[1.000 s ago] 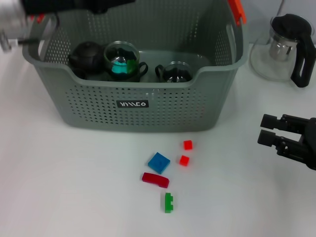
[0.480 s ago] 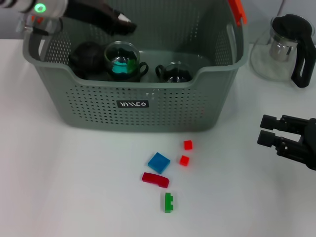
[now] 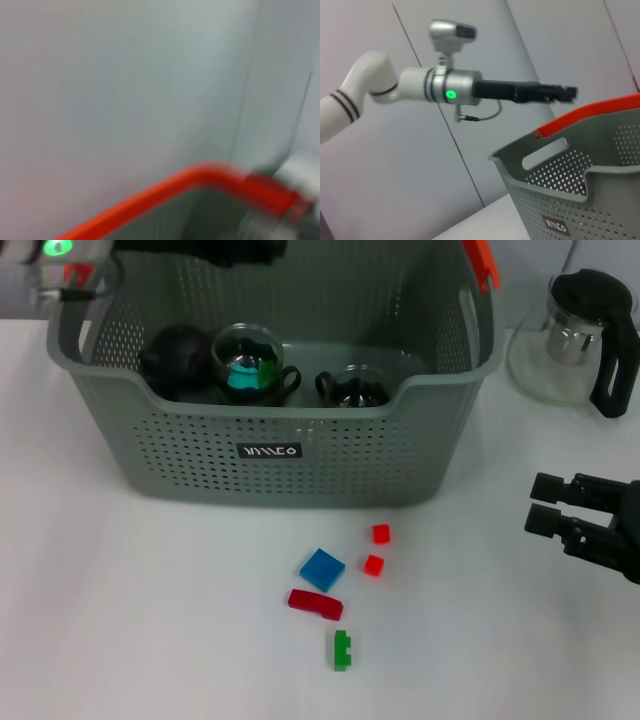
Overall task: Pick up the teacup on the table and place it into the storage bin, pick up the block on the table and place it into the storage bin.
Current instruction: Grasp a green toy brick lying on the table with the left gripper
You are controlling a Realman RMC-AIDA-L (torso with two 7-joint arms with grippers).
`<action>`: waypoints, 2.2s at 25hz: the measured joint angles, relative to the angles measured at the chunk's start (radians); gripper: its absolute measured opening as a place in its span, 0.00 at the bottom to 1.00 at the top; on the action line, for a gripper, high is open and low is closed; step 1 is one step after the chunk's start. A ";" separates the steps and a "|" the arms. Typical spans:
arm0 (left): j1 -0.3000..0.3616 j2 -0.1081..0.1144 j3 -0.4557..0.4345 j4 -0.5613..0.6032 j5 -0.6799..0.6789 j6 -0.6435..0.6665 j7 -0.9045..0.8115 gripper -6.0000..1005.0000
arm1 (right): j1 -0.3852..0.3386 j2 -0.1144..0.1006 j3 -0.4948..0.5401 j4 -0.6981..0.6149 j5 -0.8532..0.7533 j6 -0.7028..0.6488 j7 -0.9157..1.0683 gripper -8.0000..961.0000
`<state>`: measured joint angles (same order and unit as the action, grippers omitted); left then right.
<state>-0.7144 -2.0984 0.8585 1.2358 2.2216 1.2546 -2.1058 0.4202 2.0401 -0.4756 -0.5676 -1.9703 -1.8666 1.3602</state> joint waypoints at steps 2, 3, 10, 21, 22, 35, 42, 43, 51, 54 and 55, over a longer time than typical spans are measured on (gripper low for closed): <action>0.062 -0.002 -0.033 0.020 -0.164 0.054 0.059 0.62 | 0.000 -0.001 0.000 0.000 0.002 0.000 -0.001 0.55; 0.107 -0.001 -0.058 0.007 -0.306 0.117 0.125 0.62 | 0.000 -0.001 0.000 0.000 0.002 0.000 -0.001 0.55; 0.212 0.019 -0.272 -0.299 -0.545 0.549 0.546 0.64 | 0.005 0.001 0.000 0.000 0.002 0.002 -0.001 0.55; 0.350 -0.043 -0.288 -0.375 -0.147 0.619 0.930 0.62 | 0.009 0.003 0.011 -0.001 0.004 0.003 0.001 0.55; 0.352 -0.046 -0.285 -0.377 -0.132 0.611 0.933 0.62 | 0.011 0.004 0.011 -0.001 0.003 0.003 0.001 0.55; 0.359 -0.061 -0.194 -0.386 -0.039 0.614 0.954 0.54 | 0.026 -0.005 -0.015 -0.004 -0.073 -0.019 0.017 0.56; 0.284 -0.067 -0.052 -0.521 -0.030 0.468 1.011 0.54 | 0.035 -0.006 -0.015 -0.005 -0.073 -0.016 0.017 0.55; 0.273 -0.066 -0.051 -0.537 -0.029 0.453 1.018 0.54 | 0.035 -0.006 -0.015 -0.005 -0.073 -0.017 0.017 0.55; 0.224 -0.072 0.002 -0.645 -0.026 0.270 1.149 0.54 | 0.032 -0.003 -0.014 -0.005 -0.073 -0.015 0.017 0.55; 0.219 -0.073 0.031 -0.673 -0.031 0.212 1.167 0.54 | 0.032 -0.002 -0.005 -0.005 -0.073 -0.015 0.017 0.55; 0.215 -0.074 0.039 -0.685 -0.033 0.192 1.171 0.54 | 0.032 -0.002 -0.003 -0.005 -0.073 -0.014 0.017 0.55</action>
<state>-0.4996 -2.1727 0.8972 0.5508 2.1881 1.4470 -0.9348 0.4517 2.0386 -0.4784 -0.5721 -2.0433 -1.8811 1.3776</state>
